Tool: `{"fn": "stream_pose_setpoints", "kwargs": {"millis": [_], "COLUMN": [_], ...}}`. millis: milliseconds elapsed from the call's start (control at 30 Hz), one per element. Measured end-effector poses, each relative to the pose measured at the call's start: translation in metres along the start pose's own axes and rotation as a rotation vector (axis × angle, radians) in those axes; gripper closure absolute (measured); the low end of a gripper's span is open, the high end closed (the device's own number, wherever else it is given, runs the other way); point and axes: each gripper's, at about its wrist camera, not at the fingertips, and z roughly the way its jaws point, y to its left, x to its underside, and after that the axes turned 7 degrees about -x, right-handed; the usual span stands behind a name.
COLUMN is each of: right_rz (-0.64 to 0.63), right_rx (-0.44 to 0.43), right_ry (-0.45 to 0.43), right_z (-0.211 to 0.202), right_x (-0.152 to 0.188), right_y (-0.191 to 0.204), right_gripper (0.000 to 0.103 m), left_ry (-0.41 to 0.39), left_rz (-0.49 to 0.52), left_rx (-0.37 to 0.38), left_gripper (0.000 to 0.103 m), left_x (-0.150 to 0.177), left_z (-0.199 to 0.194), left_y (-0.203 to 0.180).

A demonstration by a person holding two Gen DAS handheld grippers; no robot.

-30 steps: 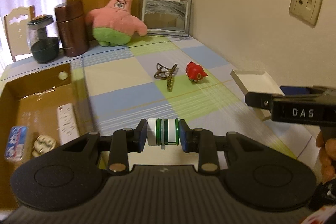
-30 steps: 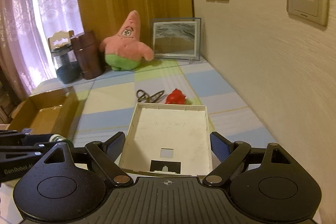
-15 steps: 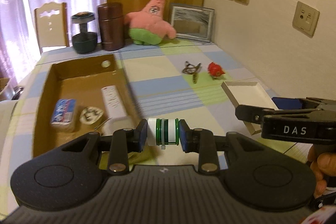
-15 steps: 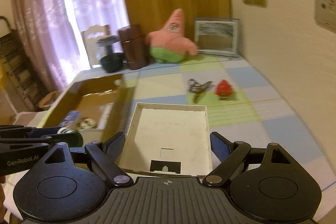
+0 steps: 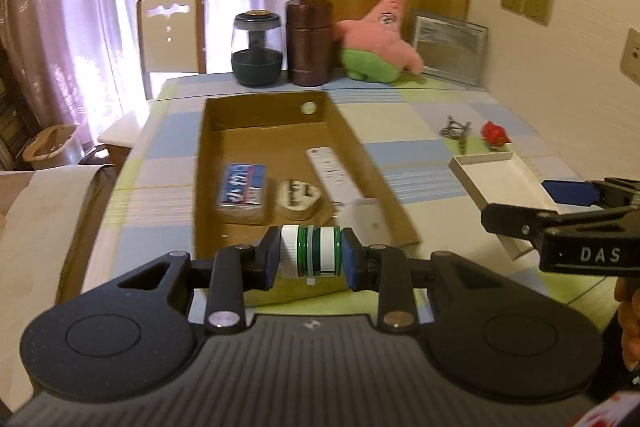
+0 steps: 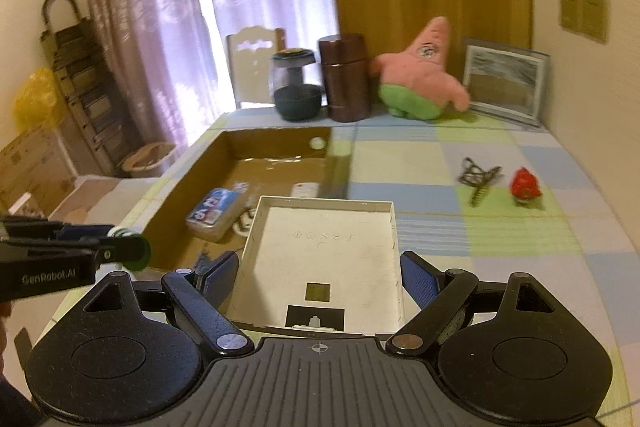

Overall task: Organize rigid objects
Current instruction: 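Carry the spool and the white tray toward the cardboard box with both tools, then open the left tool to drop the spool while the right tool releases the tray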

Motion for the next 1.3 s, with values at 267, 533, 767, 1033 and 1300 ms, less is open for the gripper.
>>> {"fn": "stream_pose_setpoints", "kwargs": {"millis": [267,533,767,1033,1300], "right_rz": [-0.045,-0.064,-0.086,-0.101,-0.116], "right_rx": [-0.035,-0.059,-0.057,-0.052,-0.054], "right_ry": [0.014,0.022,0.026,0.032,0.04], "right_z": [0.034,0.064,0.089,0.124,0.166], "right_x": [-0.011,-0.024,-0.035,-0.056,-0.072], "right_y": [0.016,0.021,0.021,0.005,-0.01], "right_gripper": [0.019,0.019,0.019,0.019,0.019], "left_ry": [0.001,-0.003,-0.004,-0.013,-0.03], "left_rz": [-0.008,-0.015,-0.031,-0.026,-0.011], "left_rx": [-0.015,-0.02,-0.011,0.002,-0.001], "left_gripper": [0.076,0.076,0.076,0.076,0.076], "left_x": [-0.009,-0.025,-0.037,-0.054,-0.078], "left_z": [0.019,0.046,0.073,0.108,0.152], "left_y": [0.026,0.039,0.043,0.04,0.044]}}
